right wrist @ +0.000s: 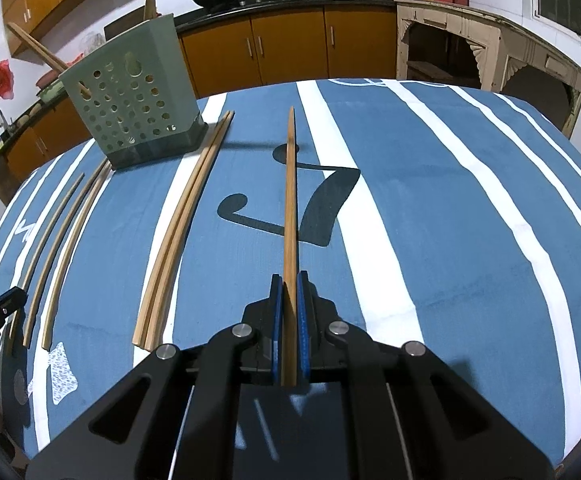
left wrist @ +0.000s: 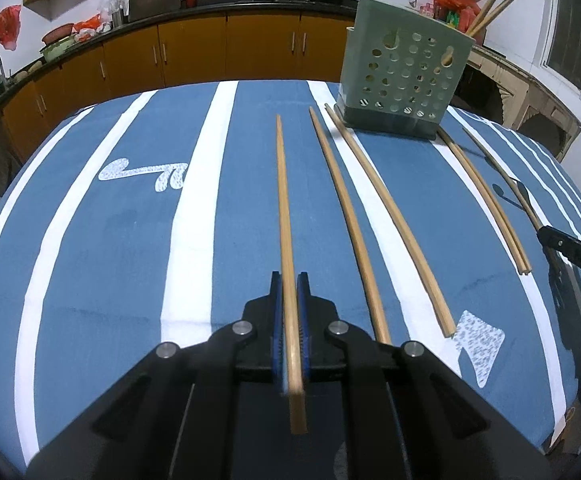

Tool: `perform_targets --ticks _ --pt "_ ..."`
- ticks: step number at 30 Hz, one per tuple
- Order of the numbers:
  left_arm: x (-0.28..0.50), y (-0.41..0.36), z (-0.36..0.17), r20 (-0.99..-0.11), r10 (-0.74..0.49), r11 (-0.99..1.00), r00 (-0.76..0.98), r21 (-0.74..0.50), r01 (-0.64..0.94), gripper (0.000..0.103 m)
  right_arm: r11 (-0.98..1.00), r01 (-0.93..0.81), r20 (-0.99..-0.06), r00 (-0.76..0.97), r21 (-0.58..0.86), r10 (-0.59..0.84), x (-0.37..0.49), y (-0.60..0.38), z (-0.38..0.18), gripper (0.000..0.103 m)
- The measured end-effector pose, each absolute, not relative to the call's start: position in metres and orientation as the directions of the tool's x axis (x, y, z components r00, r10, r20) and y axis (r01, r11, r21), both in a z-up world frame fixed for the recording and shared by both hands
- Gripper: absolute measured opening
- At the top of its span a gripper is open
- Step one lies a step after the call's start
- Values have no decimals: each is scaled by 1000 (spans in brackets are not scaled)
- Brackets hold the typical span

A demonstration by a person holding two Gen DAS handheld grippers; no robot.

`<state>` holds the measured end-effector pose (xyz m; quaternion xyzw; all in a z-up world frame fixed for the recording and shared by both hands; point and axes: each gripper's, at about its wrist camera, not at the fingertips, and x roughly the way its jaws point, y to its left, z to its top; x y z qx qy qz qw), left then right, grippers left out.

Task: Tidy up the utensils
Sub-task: 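Lift both held chopsticks and carry them above the green holder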

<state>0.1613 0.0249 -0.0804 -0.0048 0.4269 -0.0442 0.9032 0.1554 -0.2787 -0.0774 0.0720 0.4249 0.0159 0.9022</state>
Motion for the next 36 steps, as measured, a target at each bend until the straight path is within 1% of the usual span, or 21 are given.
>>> perform_targets --ticks 6,12,19,26,36 --pt "167 30 -77 -787 -101 995 608 -71 73 8 981 45 -751 650 187 113 154 -286 -71 8" --pt "170 37 -56 -757 -99 995 646 -66 75 8 981 41 -701 705 190 106 150 -292 -47 8" --pt "168 47 -20 -694 -97 995 713 -70 67 8 978 42 -637 764 205 101 147 -299 -21 8" --pt "163 59 14 -604 -107 993 790 -109 51 8 975 40 -570 816 217 93 147 -306 4 8" --pt "160 66 48 -495 -130 984 859 -168 52 8 970 25 -494 863 241 101 144 -309 29 8"
